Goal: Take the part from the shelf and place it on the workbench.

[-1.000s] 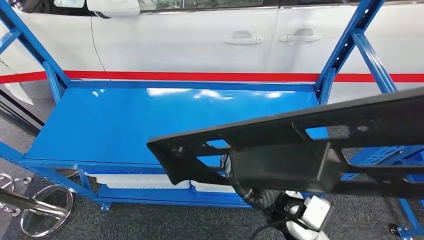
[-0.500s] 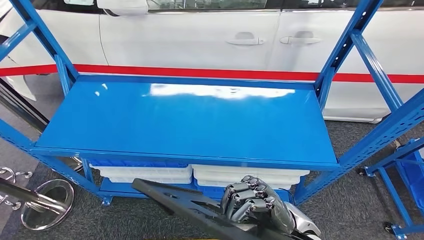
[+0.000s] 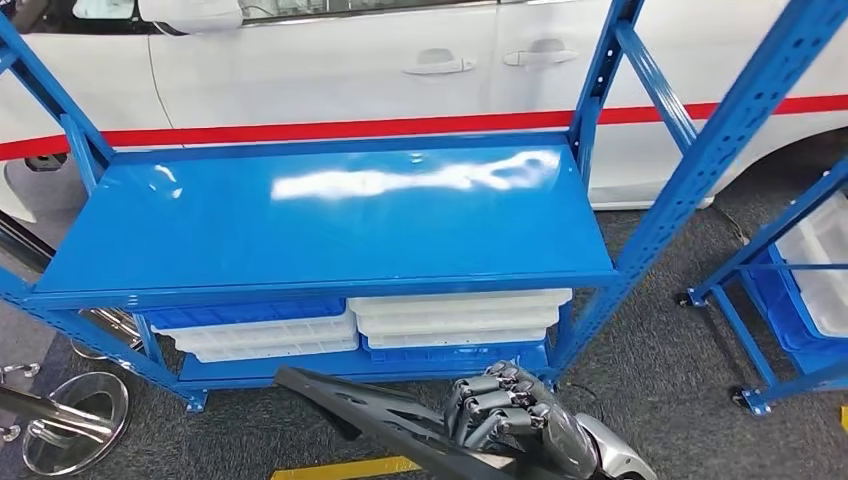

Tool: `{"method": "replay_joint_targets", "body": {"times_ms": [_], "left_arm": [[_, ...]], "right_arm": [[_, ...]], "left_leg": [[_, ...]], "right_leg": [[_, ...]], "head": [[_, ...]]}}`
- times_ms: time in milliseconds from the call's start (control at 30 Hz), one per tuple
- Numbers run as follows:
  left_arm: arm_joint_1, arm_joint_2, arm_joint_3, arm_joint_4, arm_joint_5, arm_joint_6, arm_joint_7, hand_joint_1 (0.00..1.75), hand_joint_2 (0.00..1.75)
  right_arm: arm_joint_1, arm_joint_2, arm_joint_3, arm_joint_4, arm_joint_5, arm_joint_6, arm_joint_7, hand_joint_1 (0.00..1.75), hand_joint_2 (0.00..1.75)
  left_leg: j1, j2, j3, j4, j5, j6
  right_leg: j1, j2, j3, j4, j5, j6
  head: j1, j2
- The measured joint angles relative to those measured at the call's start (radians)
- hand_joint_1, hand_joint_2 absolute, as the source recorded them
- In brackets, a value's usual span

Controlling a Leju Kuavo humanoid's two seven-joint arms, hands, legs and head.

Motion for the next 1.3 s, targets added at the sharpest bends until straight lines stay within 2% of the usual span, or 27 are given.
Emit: {"method": "replay_joint_targets", "body": {"times_ms": [67, 100, 133, 167, 233, 300, 333, 367, 433, 467, 500, 567, 600, 633, 667, 700, 767, 833, 900, 967, 1000, 1100, 1133, 1167, 1200, 1267, 1300], "left_arm": [[0.003, -0.002, 0.000, 0.000, 0.002, 0.000, -0.005, 0.00, 1.75], [0.004, -0.002, 0.000, 0.000, 0.002, -0.001, -0.007, 0.00, 1.75], [0.004, -0.003, 0.000, 0.000, 0.002, -0.001, -0.008, 0.00, 1.75], [0.004, -0.004, 0.000, 0.000, 0.002, -0.001, -0.009, 0.00, 1.75], [0.003, -0.006, 0.000, 0.000, 0.002, -0.002, -0.009, 0.00, 1.75], [0.001, -0.006, 0.000, 0.000, 0.002, -0.002, -0.010, 0.00, 1.75], [-0.001, -0.006, 0.000, 0.000, 0.002, -0.002, -0.011, 0.00, 1.75], [-0.002, -0.005, 0.000, 0.000, 0.002, -0.002, -0.013, 0.00, 1.75], [-0.002, -0.007, 0.000, 0.000, 0.003, -0.006, -0.016, 0.00, 1.75], [-0.003, -0.009, 0.000, 0.000, 0.003, -0.009, -0.017, 0.00, 1.75], [-0.003, -0.011, 0.000, 0.001, 0.002, -0.011, -0.017, 0.00, 1.75], [-0.003, -0.016, 0.000, 0.001, 0.002, -0.013, -0.018, 0.00, 1.75], [-0.002, -0.018, 0.000, 0.001, 0.002, -0.012, -0.018, 0.00, 1.75], [-0.002, -0.021, 0.000, 0.001, 0.002, -0.011, -0.017, 0.00, 1.75], [-0.002, -0.023, 0.000, 0.001, 0.002, -0.010, -0.016, 0.00, 1.75], [-0.001, -0.025, 0.000, 0.002, 0.002, -0.009, -0.015, 0.00, 1.75], [-0.002, -0.027, 0.000, 0.002, 0.002, -0.006, -0.013, 0.00, 1.75], [-0.002, -0.028, 0.000, 0.003, 0.002, -0.003, -0.011, 0.00, 1.75], [-0.001, -0.029, 0.001, 0.003, 0.002, 0.000, -0.009, 0.00, 1.75], [0.002, -0.030, 0.002, 0.004, 0.001, 0.001, -0.008, 0.00, 1.75], [0.004, -0.031, 0.003, 0.004, 0.001, 0.001, -0.008, 0.00, 1.75], [0.008, -0.031, 0.003, 0.004, -0.002, -0.002, -0.010, 0.00, 1.75], [0.007, -0.031, 0.003, 0.004, -0.003, -0.004, -0.011, 0.00, 1.75], [0.007, -0.032, 0.003, 0.004, -0.004, -0.007, -0.011, 0.00, 1.75], [0.006, -0.032, 0.003, 0.004, -0.005, -0.009, -0.012, 0.00, 1.75], [0.005, -0.032, 0.004, 0.004, -0.005, -0.012, -0.012, 0.00, 1.75], [0.003, -0.031, 0.004, 0.004, -0.005, -0.012, -0.013, 0.00, 1.75]], "right_arm": [[0.000, -0.003, 0.008, 0.003, -0.001, 0.008, 0.011, 1.75, 1.75], [0.000, -0.004, 0.012, 0.005, 0.000, 0.010, 0.013, 1.75, 1.75], [0.000, -0.005, 0.016, 0.008, 0.000, 0.010, 0.014, 1.75, 1.75], [0.000, -0.007, 0.019, 0.010, 0.000, 0.010, 0.015, 1.75, 1.75], [0.000, -0.009, 0.024, 0.012, 0.000, 0.010, 0.016, 1.75, 1.75], [0.000, -0.009, 0.027, 0.013, 0.001, 0.009, 0.016, 1.75, 1.75], [-0.001, -0.010, 0.029, 0.013, 0.001, 0.009, 0.016, 1.75, 1.75], [-0.001, -0.010, 0.029, 0.013, 0.001, 0.009, 0.016, 1.75, 1.75], [-0.002, -0.011, 0.030, 0.014, 0.000, 0.011, 0.017, 1.75, 1.75], [-0.002, -0.012, 0.031, 0.014, -0.001, 0.013, 0.018, 1.75, 1.75], [-0.002, -0.013, 0.032, 0.015, -0.001, 0.016, 0.020, 1.75, 1.75], [-0.003, -0.015, 0.034, 0.017, -0.002, 0.018, 0.024, 1.75, 1.75], [-0.003, -0.015, 0.036, 0.018, -0.002, 0.018, 0.025, 1.75, 1.75], [-0.003, -0.016, 0.038, 0.018, -0.002, 0.018, 0.026, 1.75, 1.75], [-0.003, -0.017, 0.040, 0.019, -0.003, 0.020, 0.026, 1.75, 1.75], [-0.003, -0.017, 0.042, 0.019, -0.003, 0.022, 0.026, 1.75, 1.75], [-0.003, -0.018, 0.046, 0.019, -0.004, 0.027, 0.026, 1.75, 1.75], [-0.004, -0.018, 0.047, 0.019, -0.007, 0.030, 0.027, 1.75, 1.75], [-0.004, -0.018, 0.049, 0.019, -0.018, 0.038, 0.035, 1.75, 1.75], [-0.004, -0.018, 0.052, 0.023, -0.035, 0.053, 0.052, 1.75, 1.75], [-0.004, -0.018, 0.053, 0.027, -0.043, 0.059, 0.061, 1.75, 1.75], [-0.004, -0.018, 0.055, 0.040, -0.061, 0.072, 0.075, 1.75, 1.75], [-0.004, -0.018, 0.056, 0.045, -0.067, 0.077, 0.077, 1.75, 1.75], [-0.004, -0.018, 0.056, 0.049, -0.072, 0.082, 0.078, 1.75, 1.75], [-0.004, -0.018, 0.056, 0.053, -0.076, 0.086, 0.079, 1.75, 1.75], [-0.004, -0.018, 0.057, 0.058, -0.082, 0.092, 0.079, 1.75, 1.75], [-0.004, -0.018, 0.057, 0.060, -0.084, 0.093, 0.079, 1.75, 1.75]], "left_leg": [[0.001, -0.034, -0.030, 0.110, -0.104, -0.006], [0.001, -0.042, -0.041, 0.172, -0.139, -0.005], [0.000, -0.044, -0.042, 0.219, -0.152, -0.003], [-0.001, -0.045, -0.029, 0.234, -0.140, 0.002], [-0.007, -0.047, 0.049, 0.158, -0.086, 0.022], [-0.019, -0.050, 0.163, 0.000, -0.076, 0.047], [-0.024, -0.051, 0.200, -0.059, -0.082, 0.055], [-0.028, -0.051, 0.220, -0.094, -0.088, 0.060], [-0.030, -0.047, 0.218, -0.116, -0.066, 0.066], [-0.028, -0.045, 0.212, -0.126, -0.050, 0.072], [-0.026, -0.042, 0.202, -0.134, -0.034, 0.075], [-0.023, -0.038, 0.172, -0.138, -0.005, 0.080], [-0.022, -0.036, 0.155, -0.135, 0.006, 0.079], [-0.021, -0.034, 0.137, -0.131, 0.018, 0.076], [-0.020, -0.032, 0.116, -0.124, 0.029, 0.073], [-0.017, -0.030, 0.095, -0.113, 0.037, 0.068], [-0.011, -0.028, 0.051, -0.085, 0.048, 0.058], [-0.010, -0.028, 0.022, -0.054, 0.054, 0.046], [-0.011, -0.029, 0.007, -0.042, 0.067, 0.032], [-0.006, -0.032, -0.007, -0.036, 0.067, 0.018], [-0.004, -0.036, -0.016, -0.019, 0.040, 0.012], [0.001, -0.043, -0.054, 0.126, -0.104, 0.000], [0.001, -0.043, -0.061, 0.183, -0.128, -0.002], [0.001, -0.043, -0.058, 0.222, -0.126, -0.002], [0.001, -0.043, -0.042, 0.233, -0.104, -0.001], [0.000, -0.046, 0.039, 0.156, -0.048, 0.007], [-0.002, -0.049, 0.098, 0.078, -0.044, 0.013]], "right_leg": [[0.002, 0.008, -0.031, 0.001, 0.024, -0.009], [0.005, 0.013, -0.047, 0.003, 0.036, -0.011], [0.009, 0.017, -0.064, 0.005, 0.047, -0.012], [0.013, 0.020, -0.079, 0.007, 0.058, -0.013], [0.022, 0.025, -0.105, 0.010, 0.077, -0.014], [0.027, 0.028, -0.119, 0.011, 0.096, -0.011], [0.027, 0.027, -0.121, 0.009, 0.106, -0.008], [0.024, 0.027, -0.121, 0.005, 0.115, -0.003], [0.019, 0.027, -0.122, -0.003, 0.131, 0.008], [0.019, 0.028, -0.127, 0.003, 0.117, 0.014], [0.018, 0.028, -0.135, 0.022, 0.084, 0.019], [0.011, 0.028, -0.159, 0.118, -0.024, 0.032], [0.006, 0.028, -0.170, 0.182, -0.065, 0.039], [0.001, 0.028, -0.177, 0.239, -0.080, 0.046], [-0.004, 0.027, -0.173, 0.276, -0.068, 0.053], [-0.009, 0.027, -0.156, 0.281, -0.035, 0.059], [-0.020, 0.025, -0.072, 0.201, 0.014, 0.072], [-0.022, 0.026, 0.025, 0.068, -0.016, 0.070], [-0.016, 0.028, 0.058, 0.003, -0.049, 0.052], [-0.016, 0.027, 0.040, 0.001, -0.036, 0.031], [-0.017, 0.026, 0.029, 0.001, -0.025, 0.022], [-0.015, 0.023, -0.011, 0.003, 0.009, 0.007], [-0.013, 0.022, -0.027, 0.006, 0.020, 0.006], [-0.011, 0.022, -0.043, 0.009, 0.030, 0.006], [-0.010, 0.022, -0.060, 0.013, 0.040, 0.007], [-0.009, 0.023, -0.089, 0.021, 0.059, 0.010], [-0.008, 0.024, -0.100, 0.023, 0.067, 0.014]], "head": [[0.000, 0.000], [0.000, 0.000], [0.000, 0.000], [0.000, 0.000], [0.000, 0.000], [0.000, 0.000], [0.000, 0.000], [0.000, 0.000], [0.000, 0.000], [0.000, 0.000], [0.000, 0.000], [0.000, 0.000], [0.000, 0.000], [0.000, 0.000], [0.000, 0.000], [0.000, 0.000], [0.000, 0.000], [0.000, 0.000], [0.000, 0.000], [0.000, 0.000], [0.000, 0.000], [0.000, 0.000], [0.000, 0.000], [0.000, 0.000], [0.000, 0.000], [0.000, 0.000], [0.000, 0.000]]}}
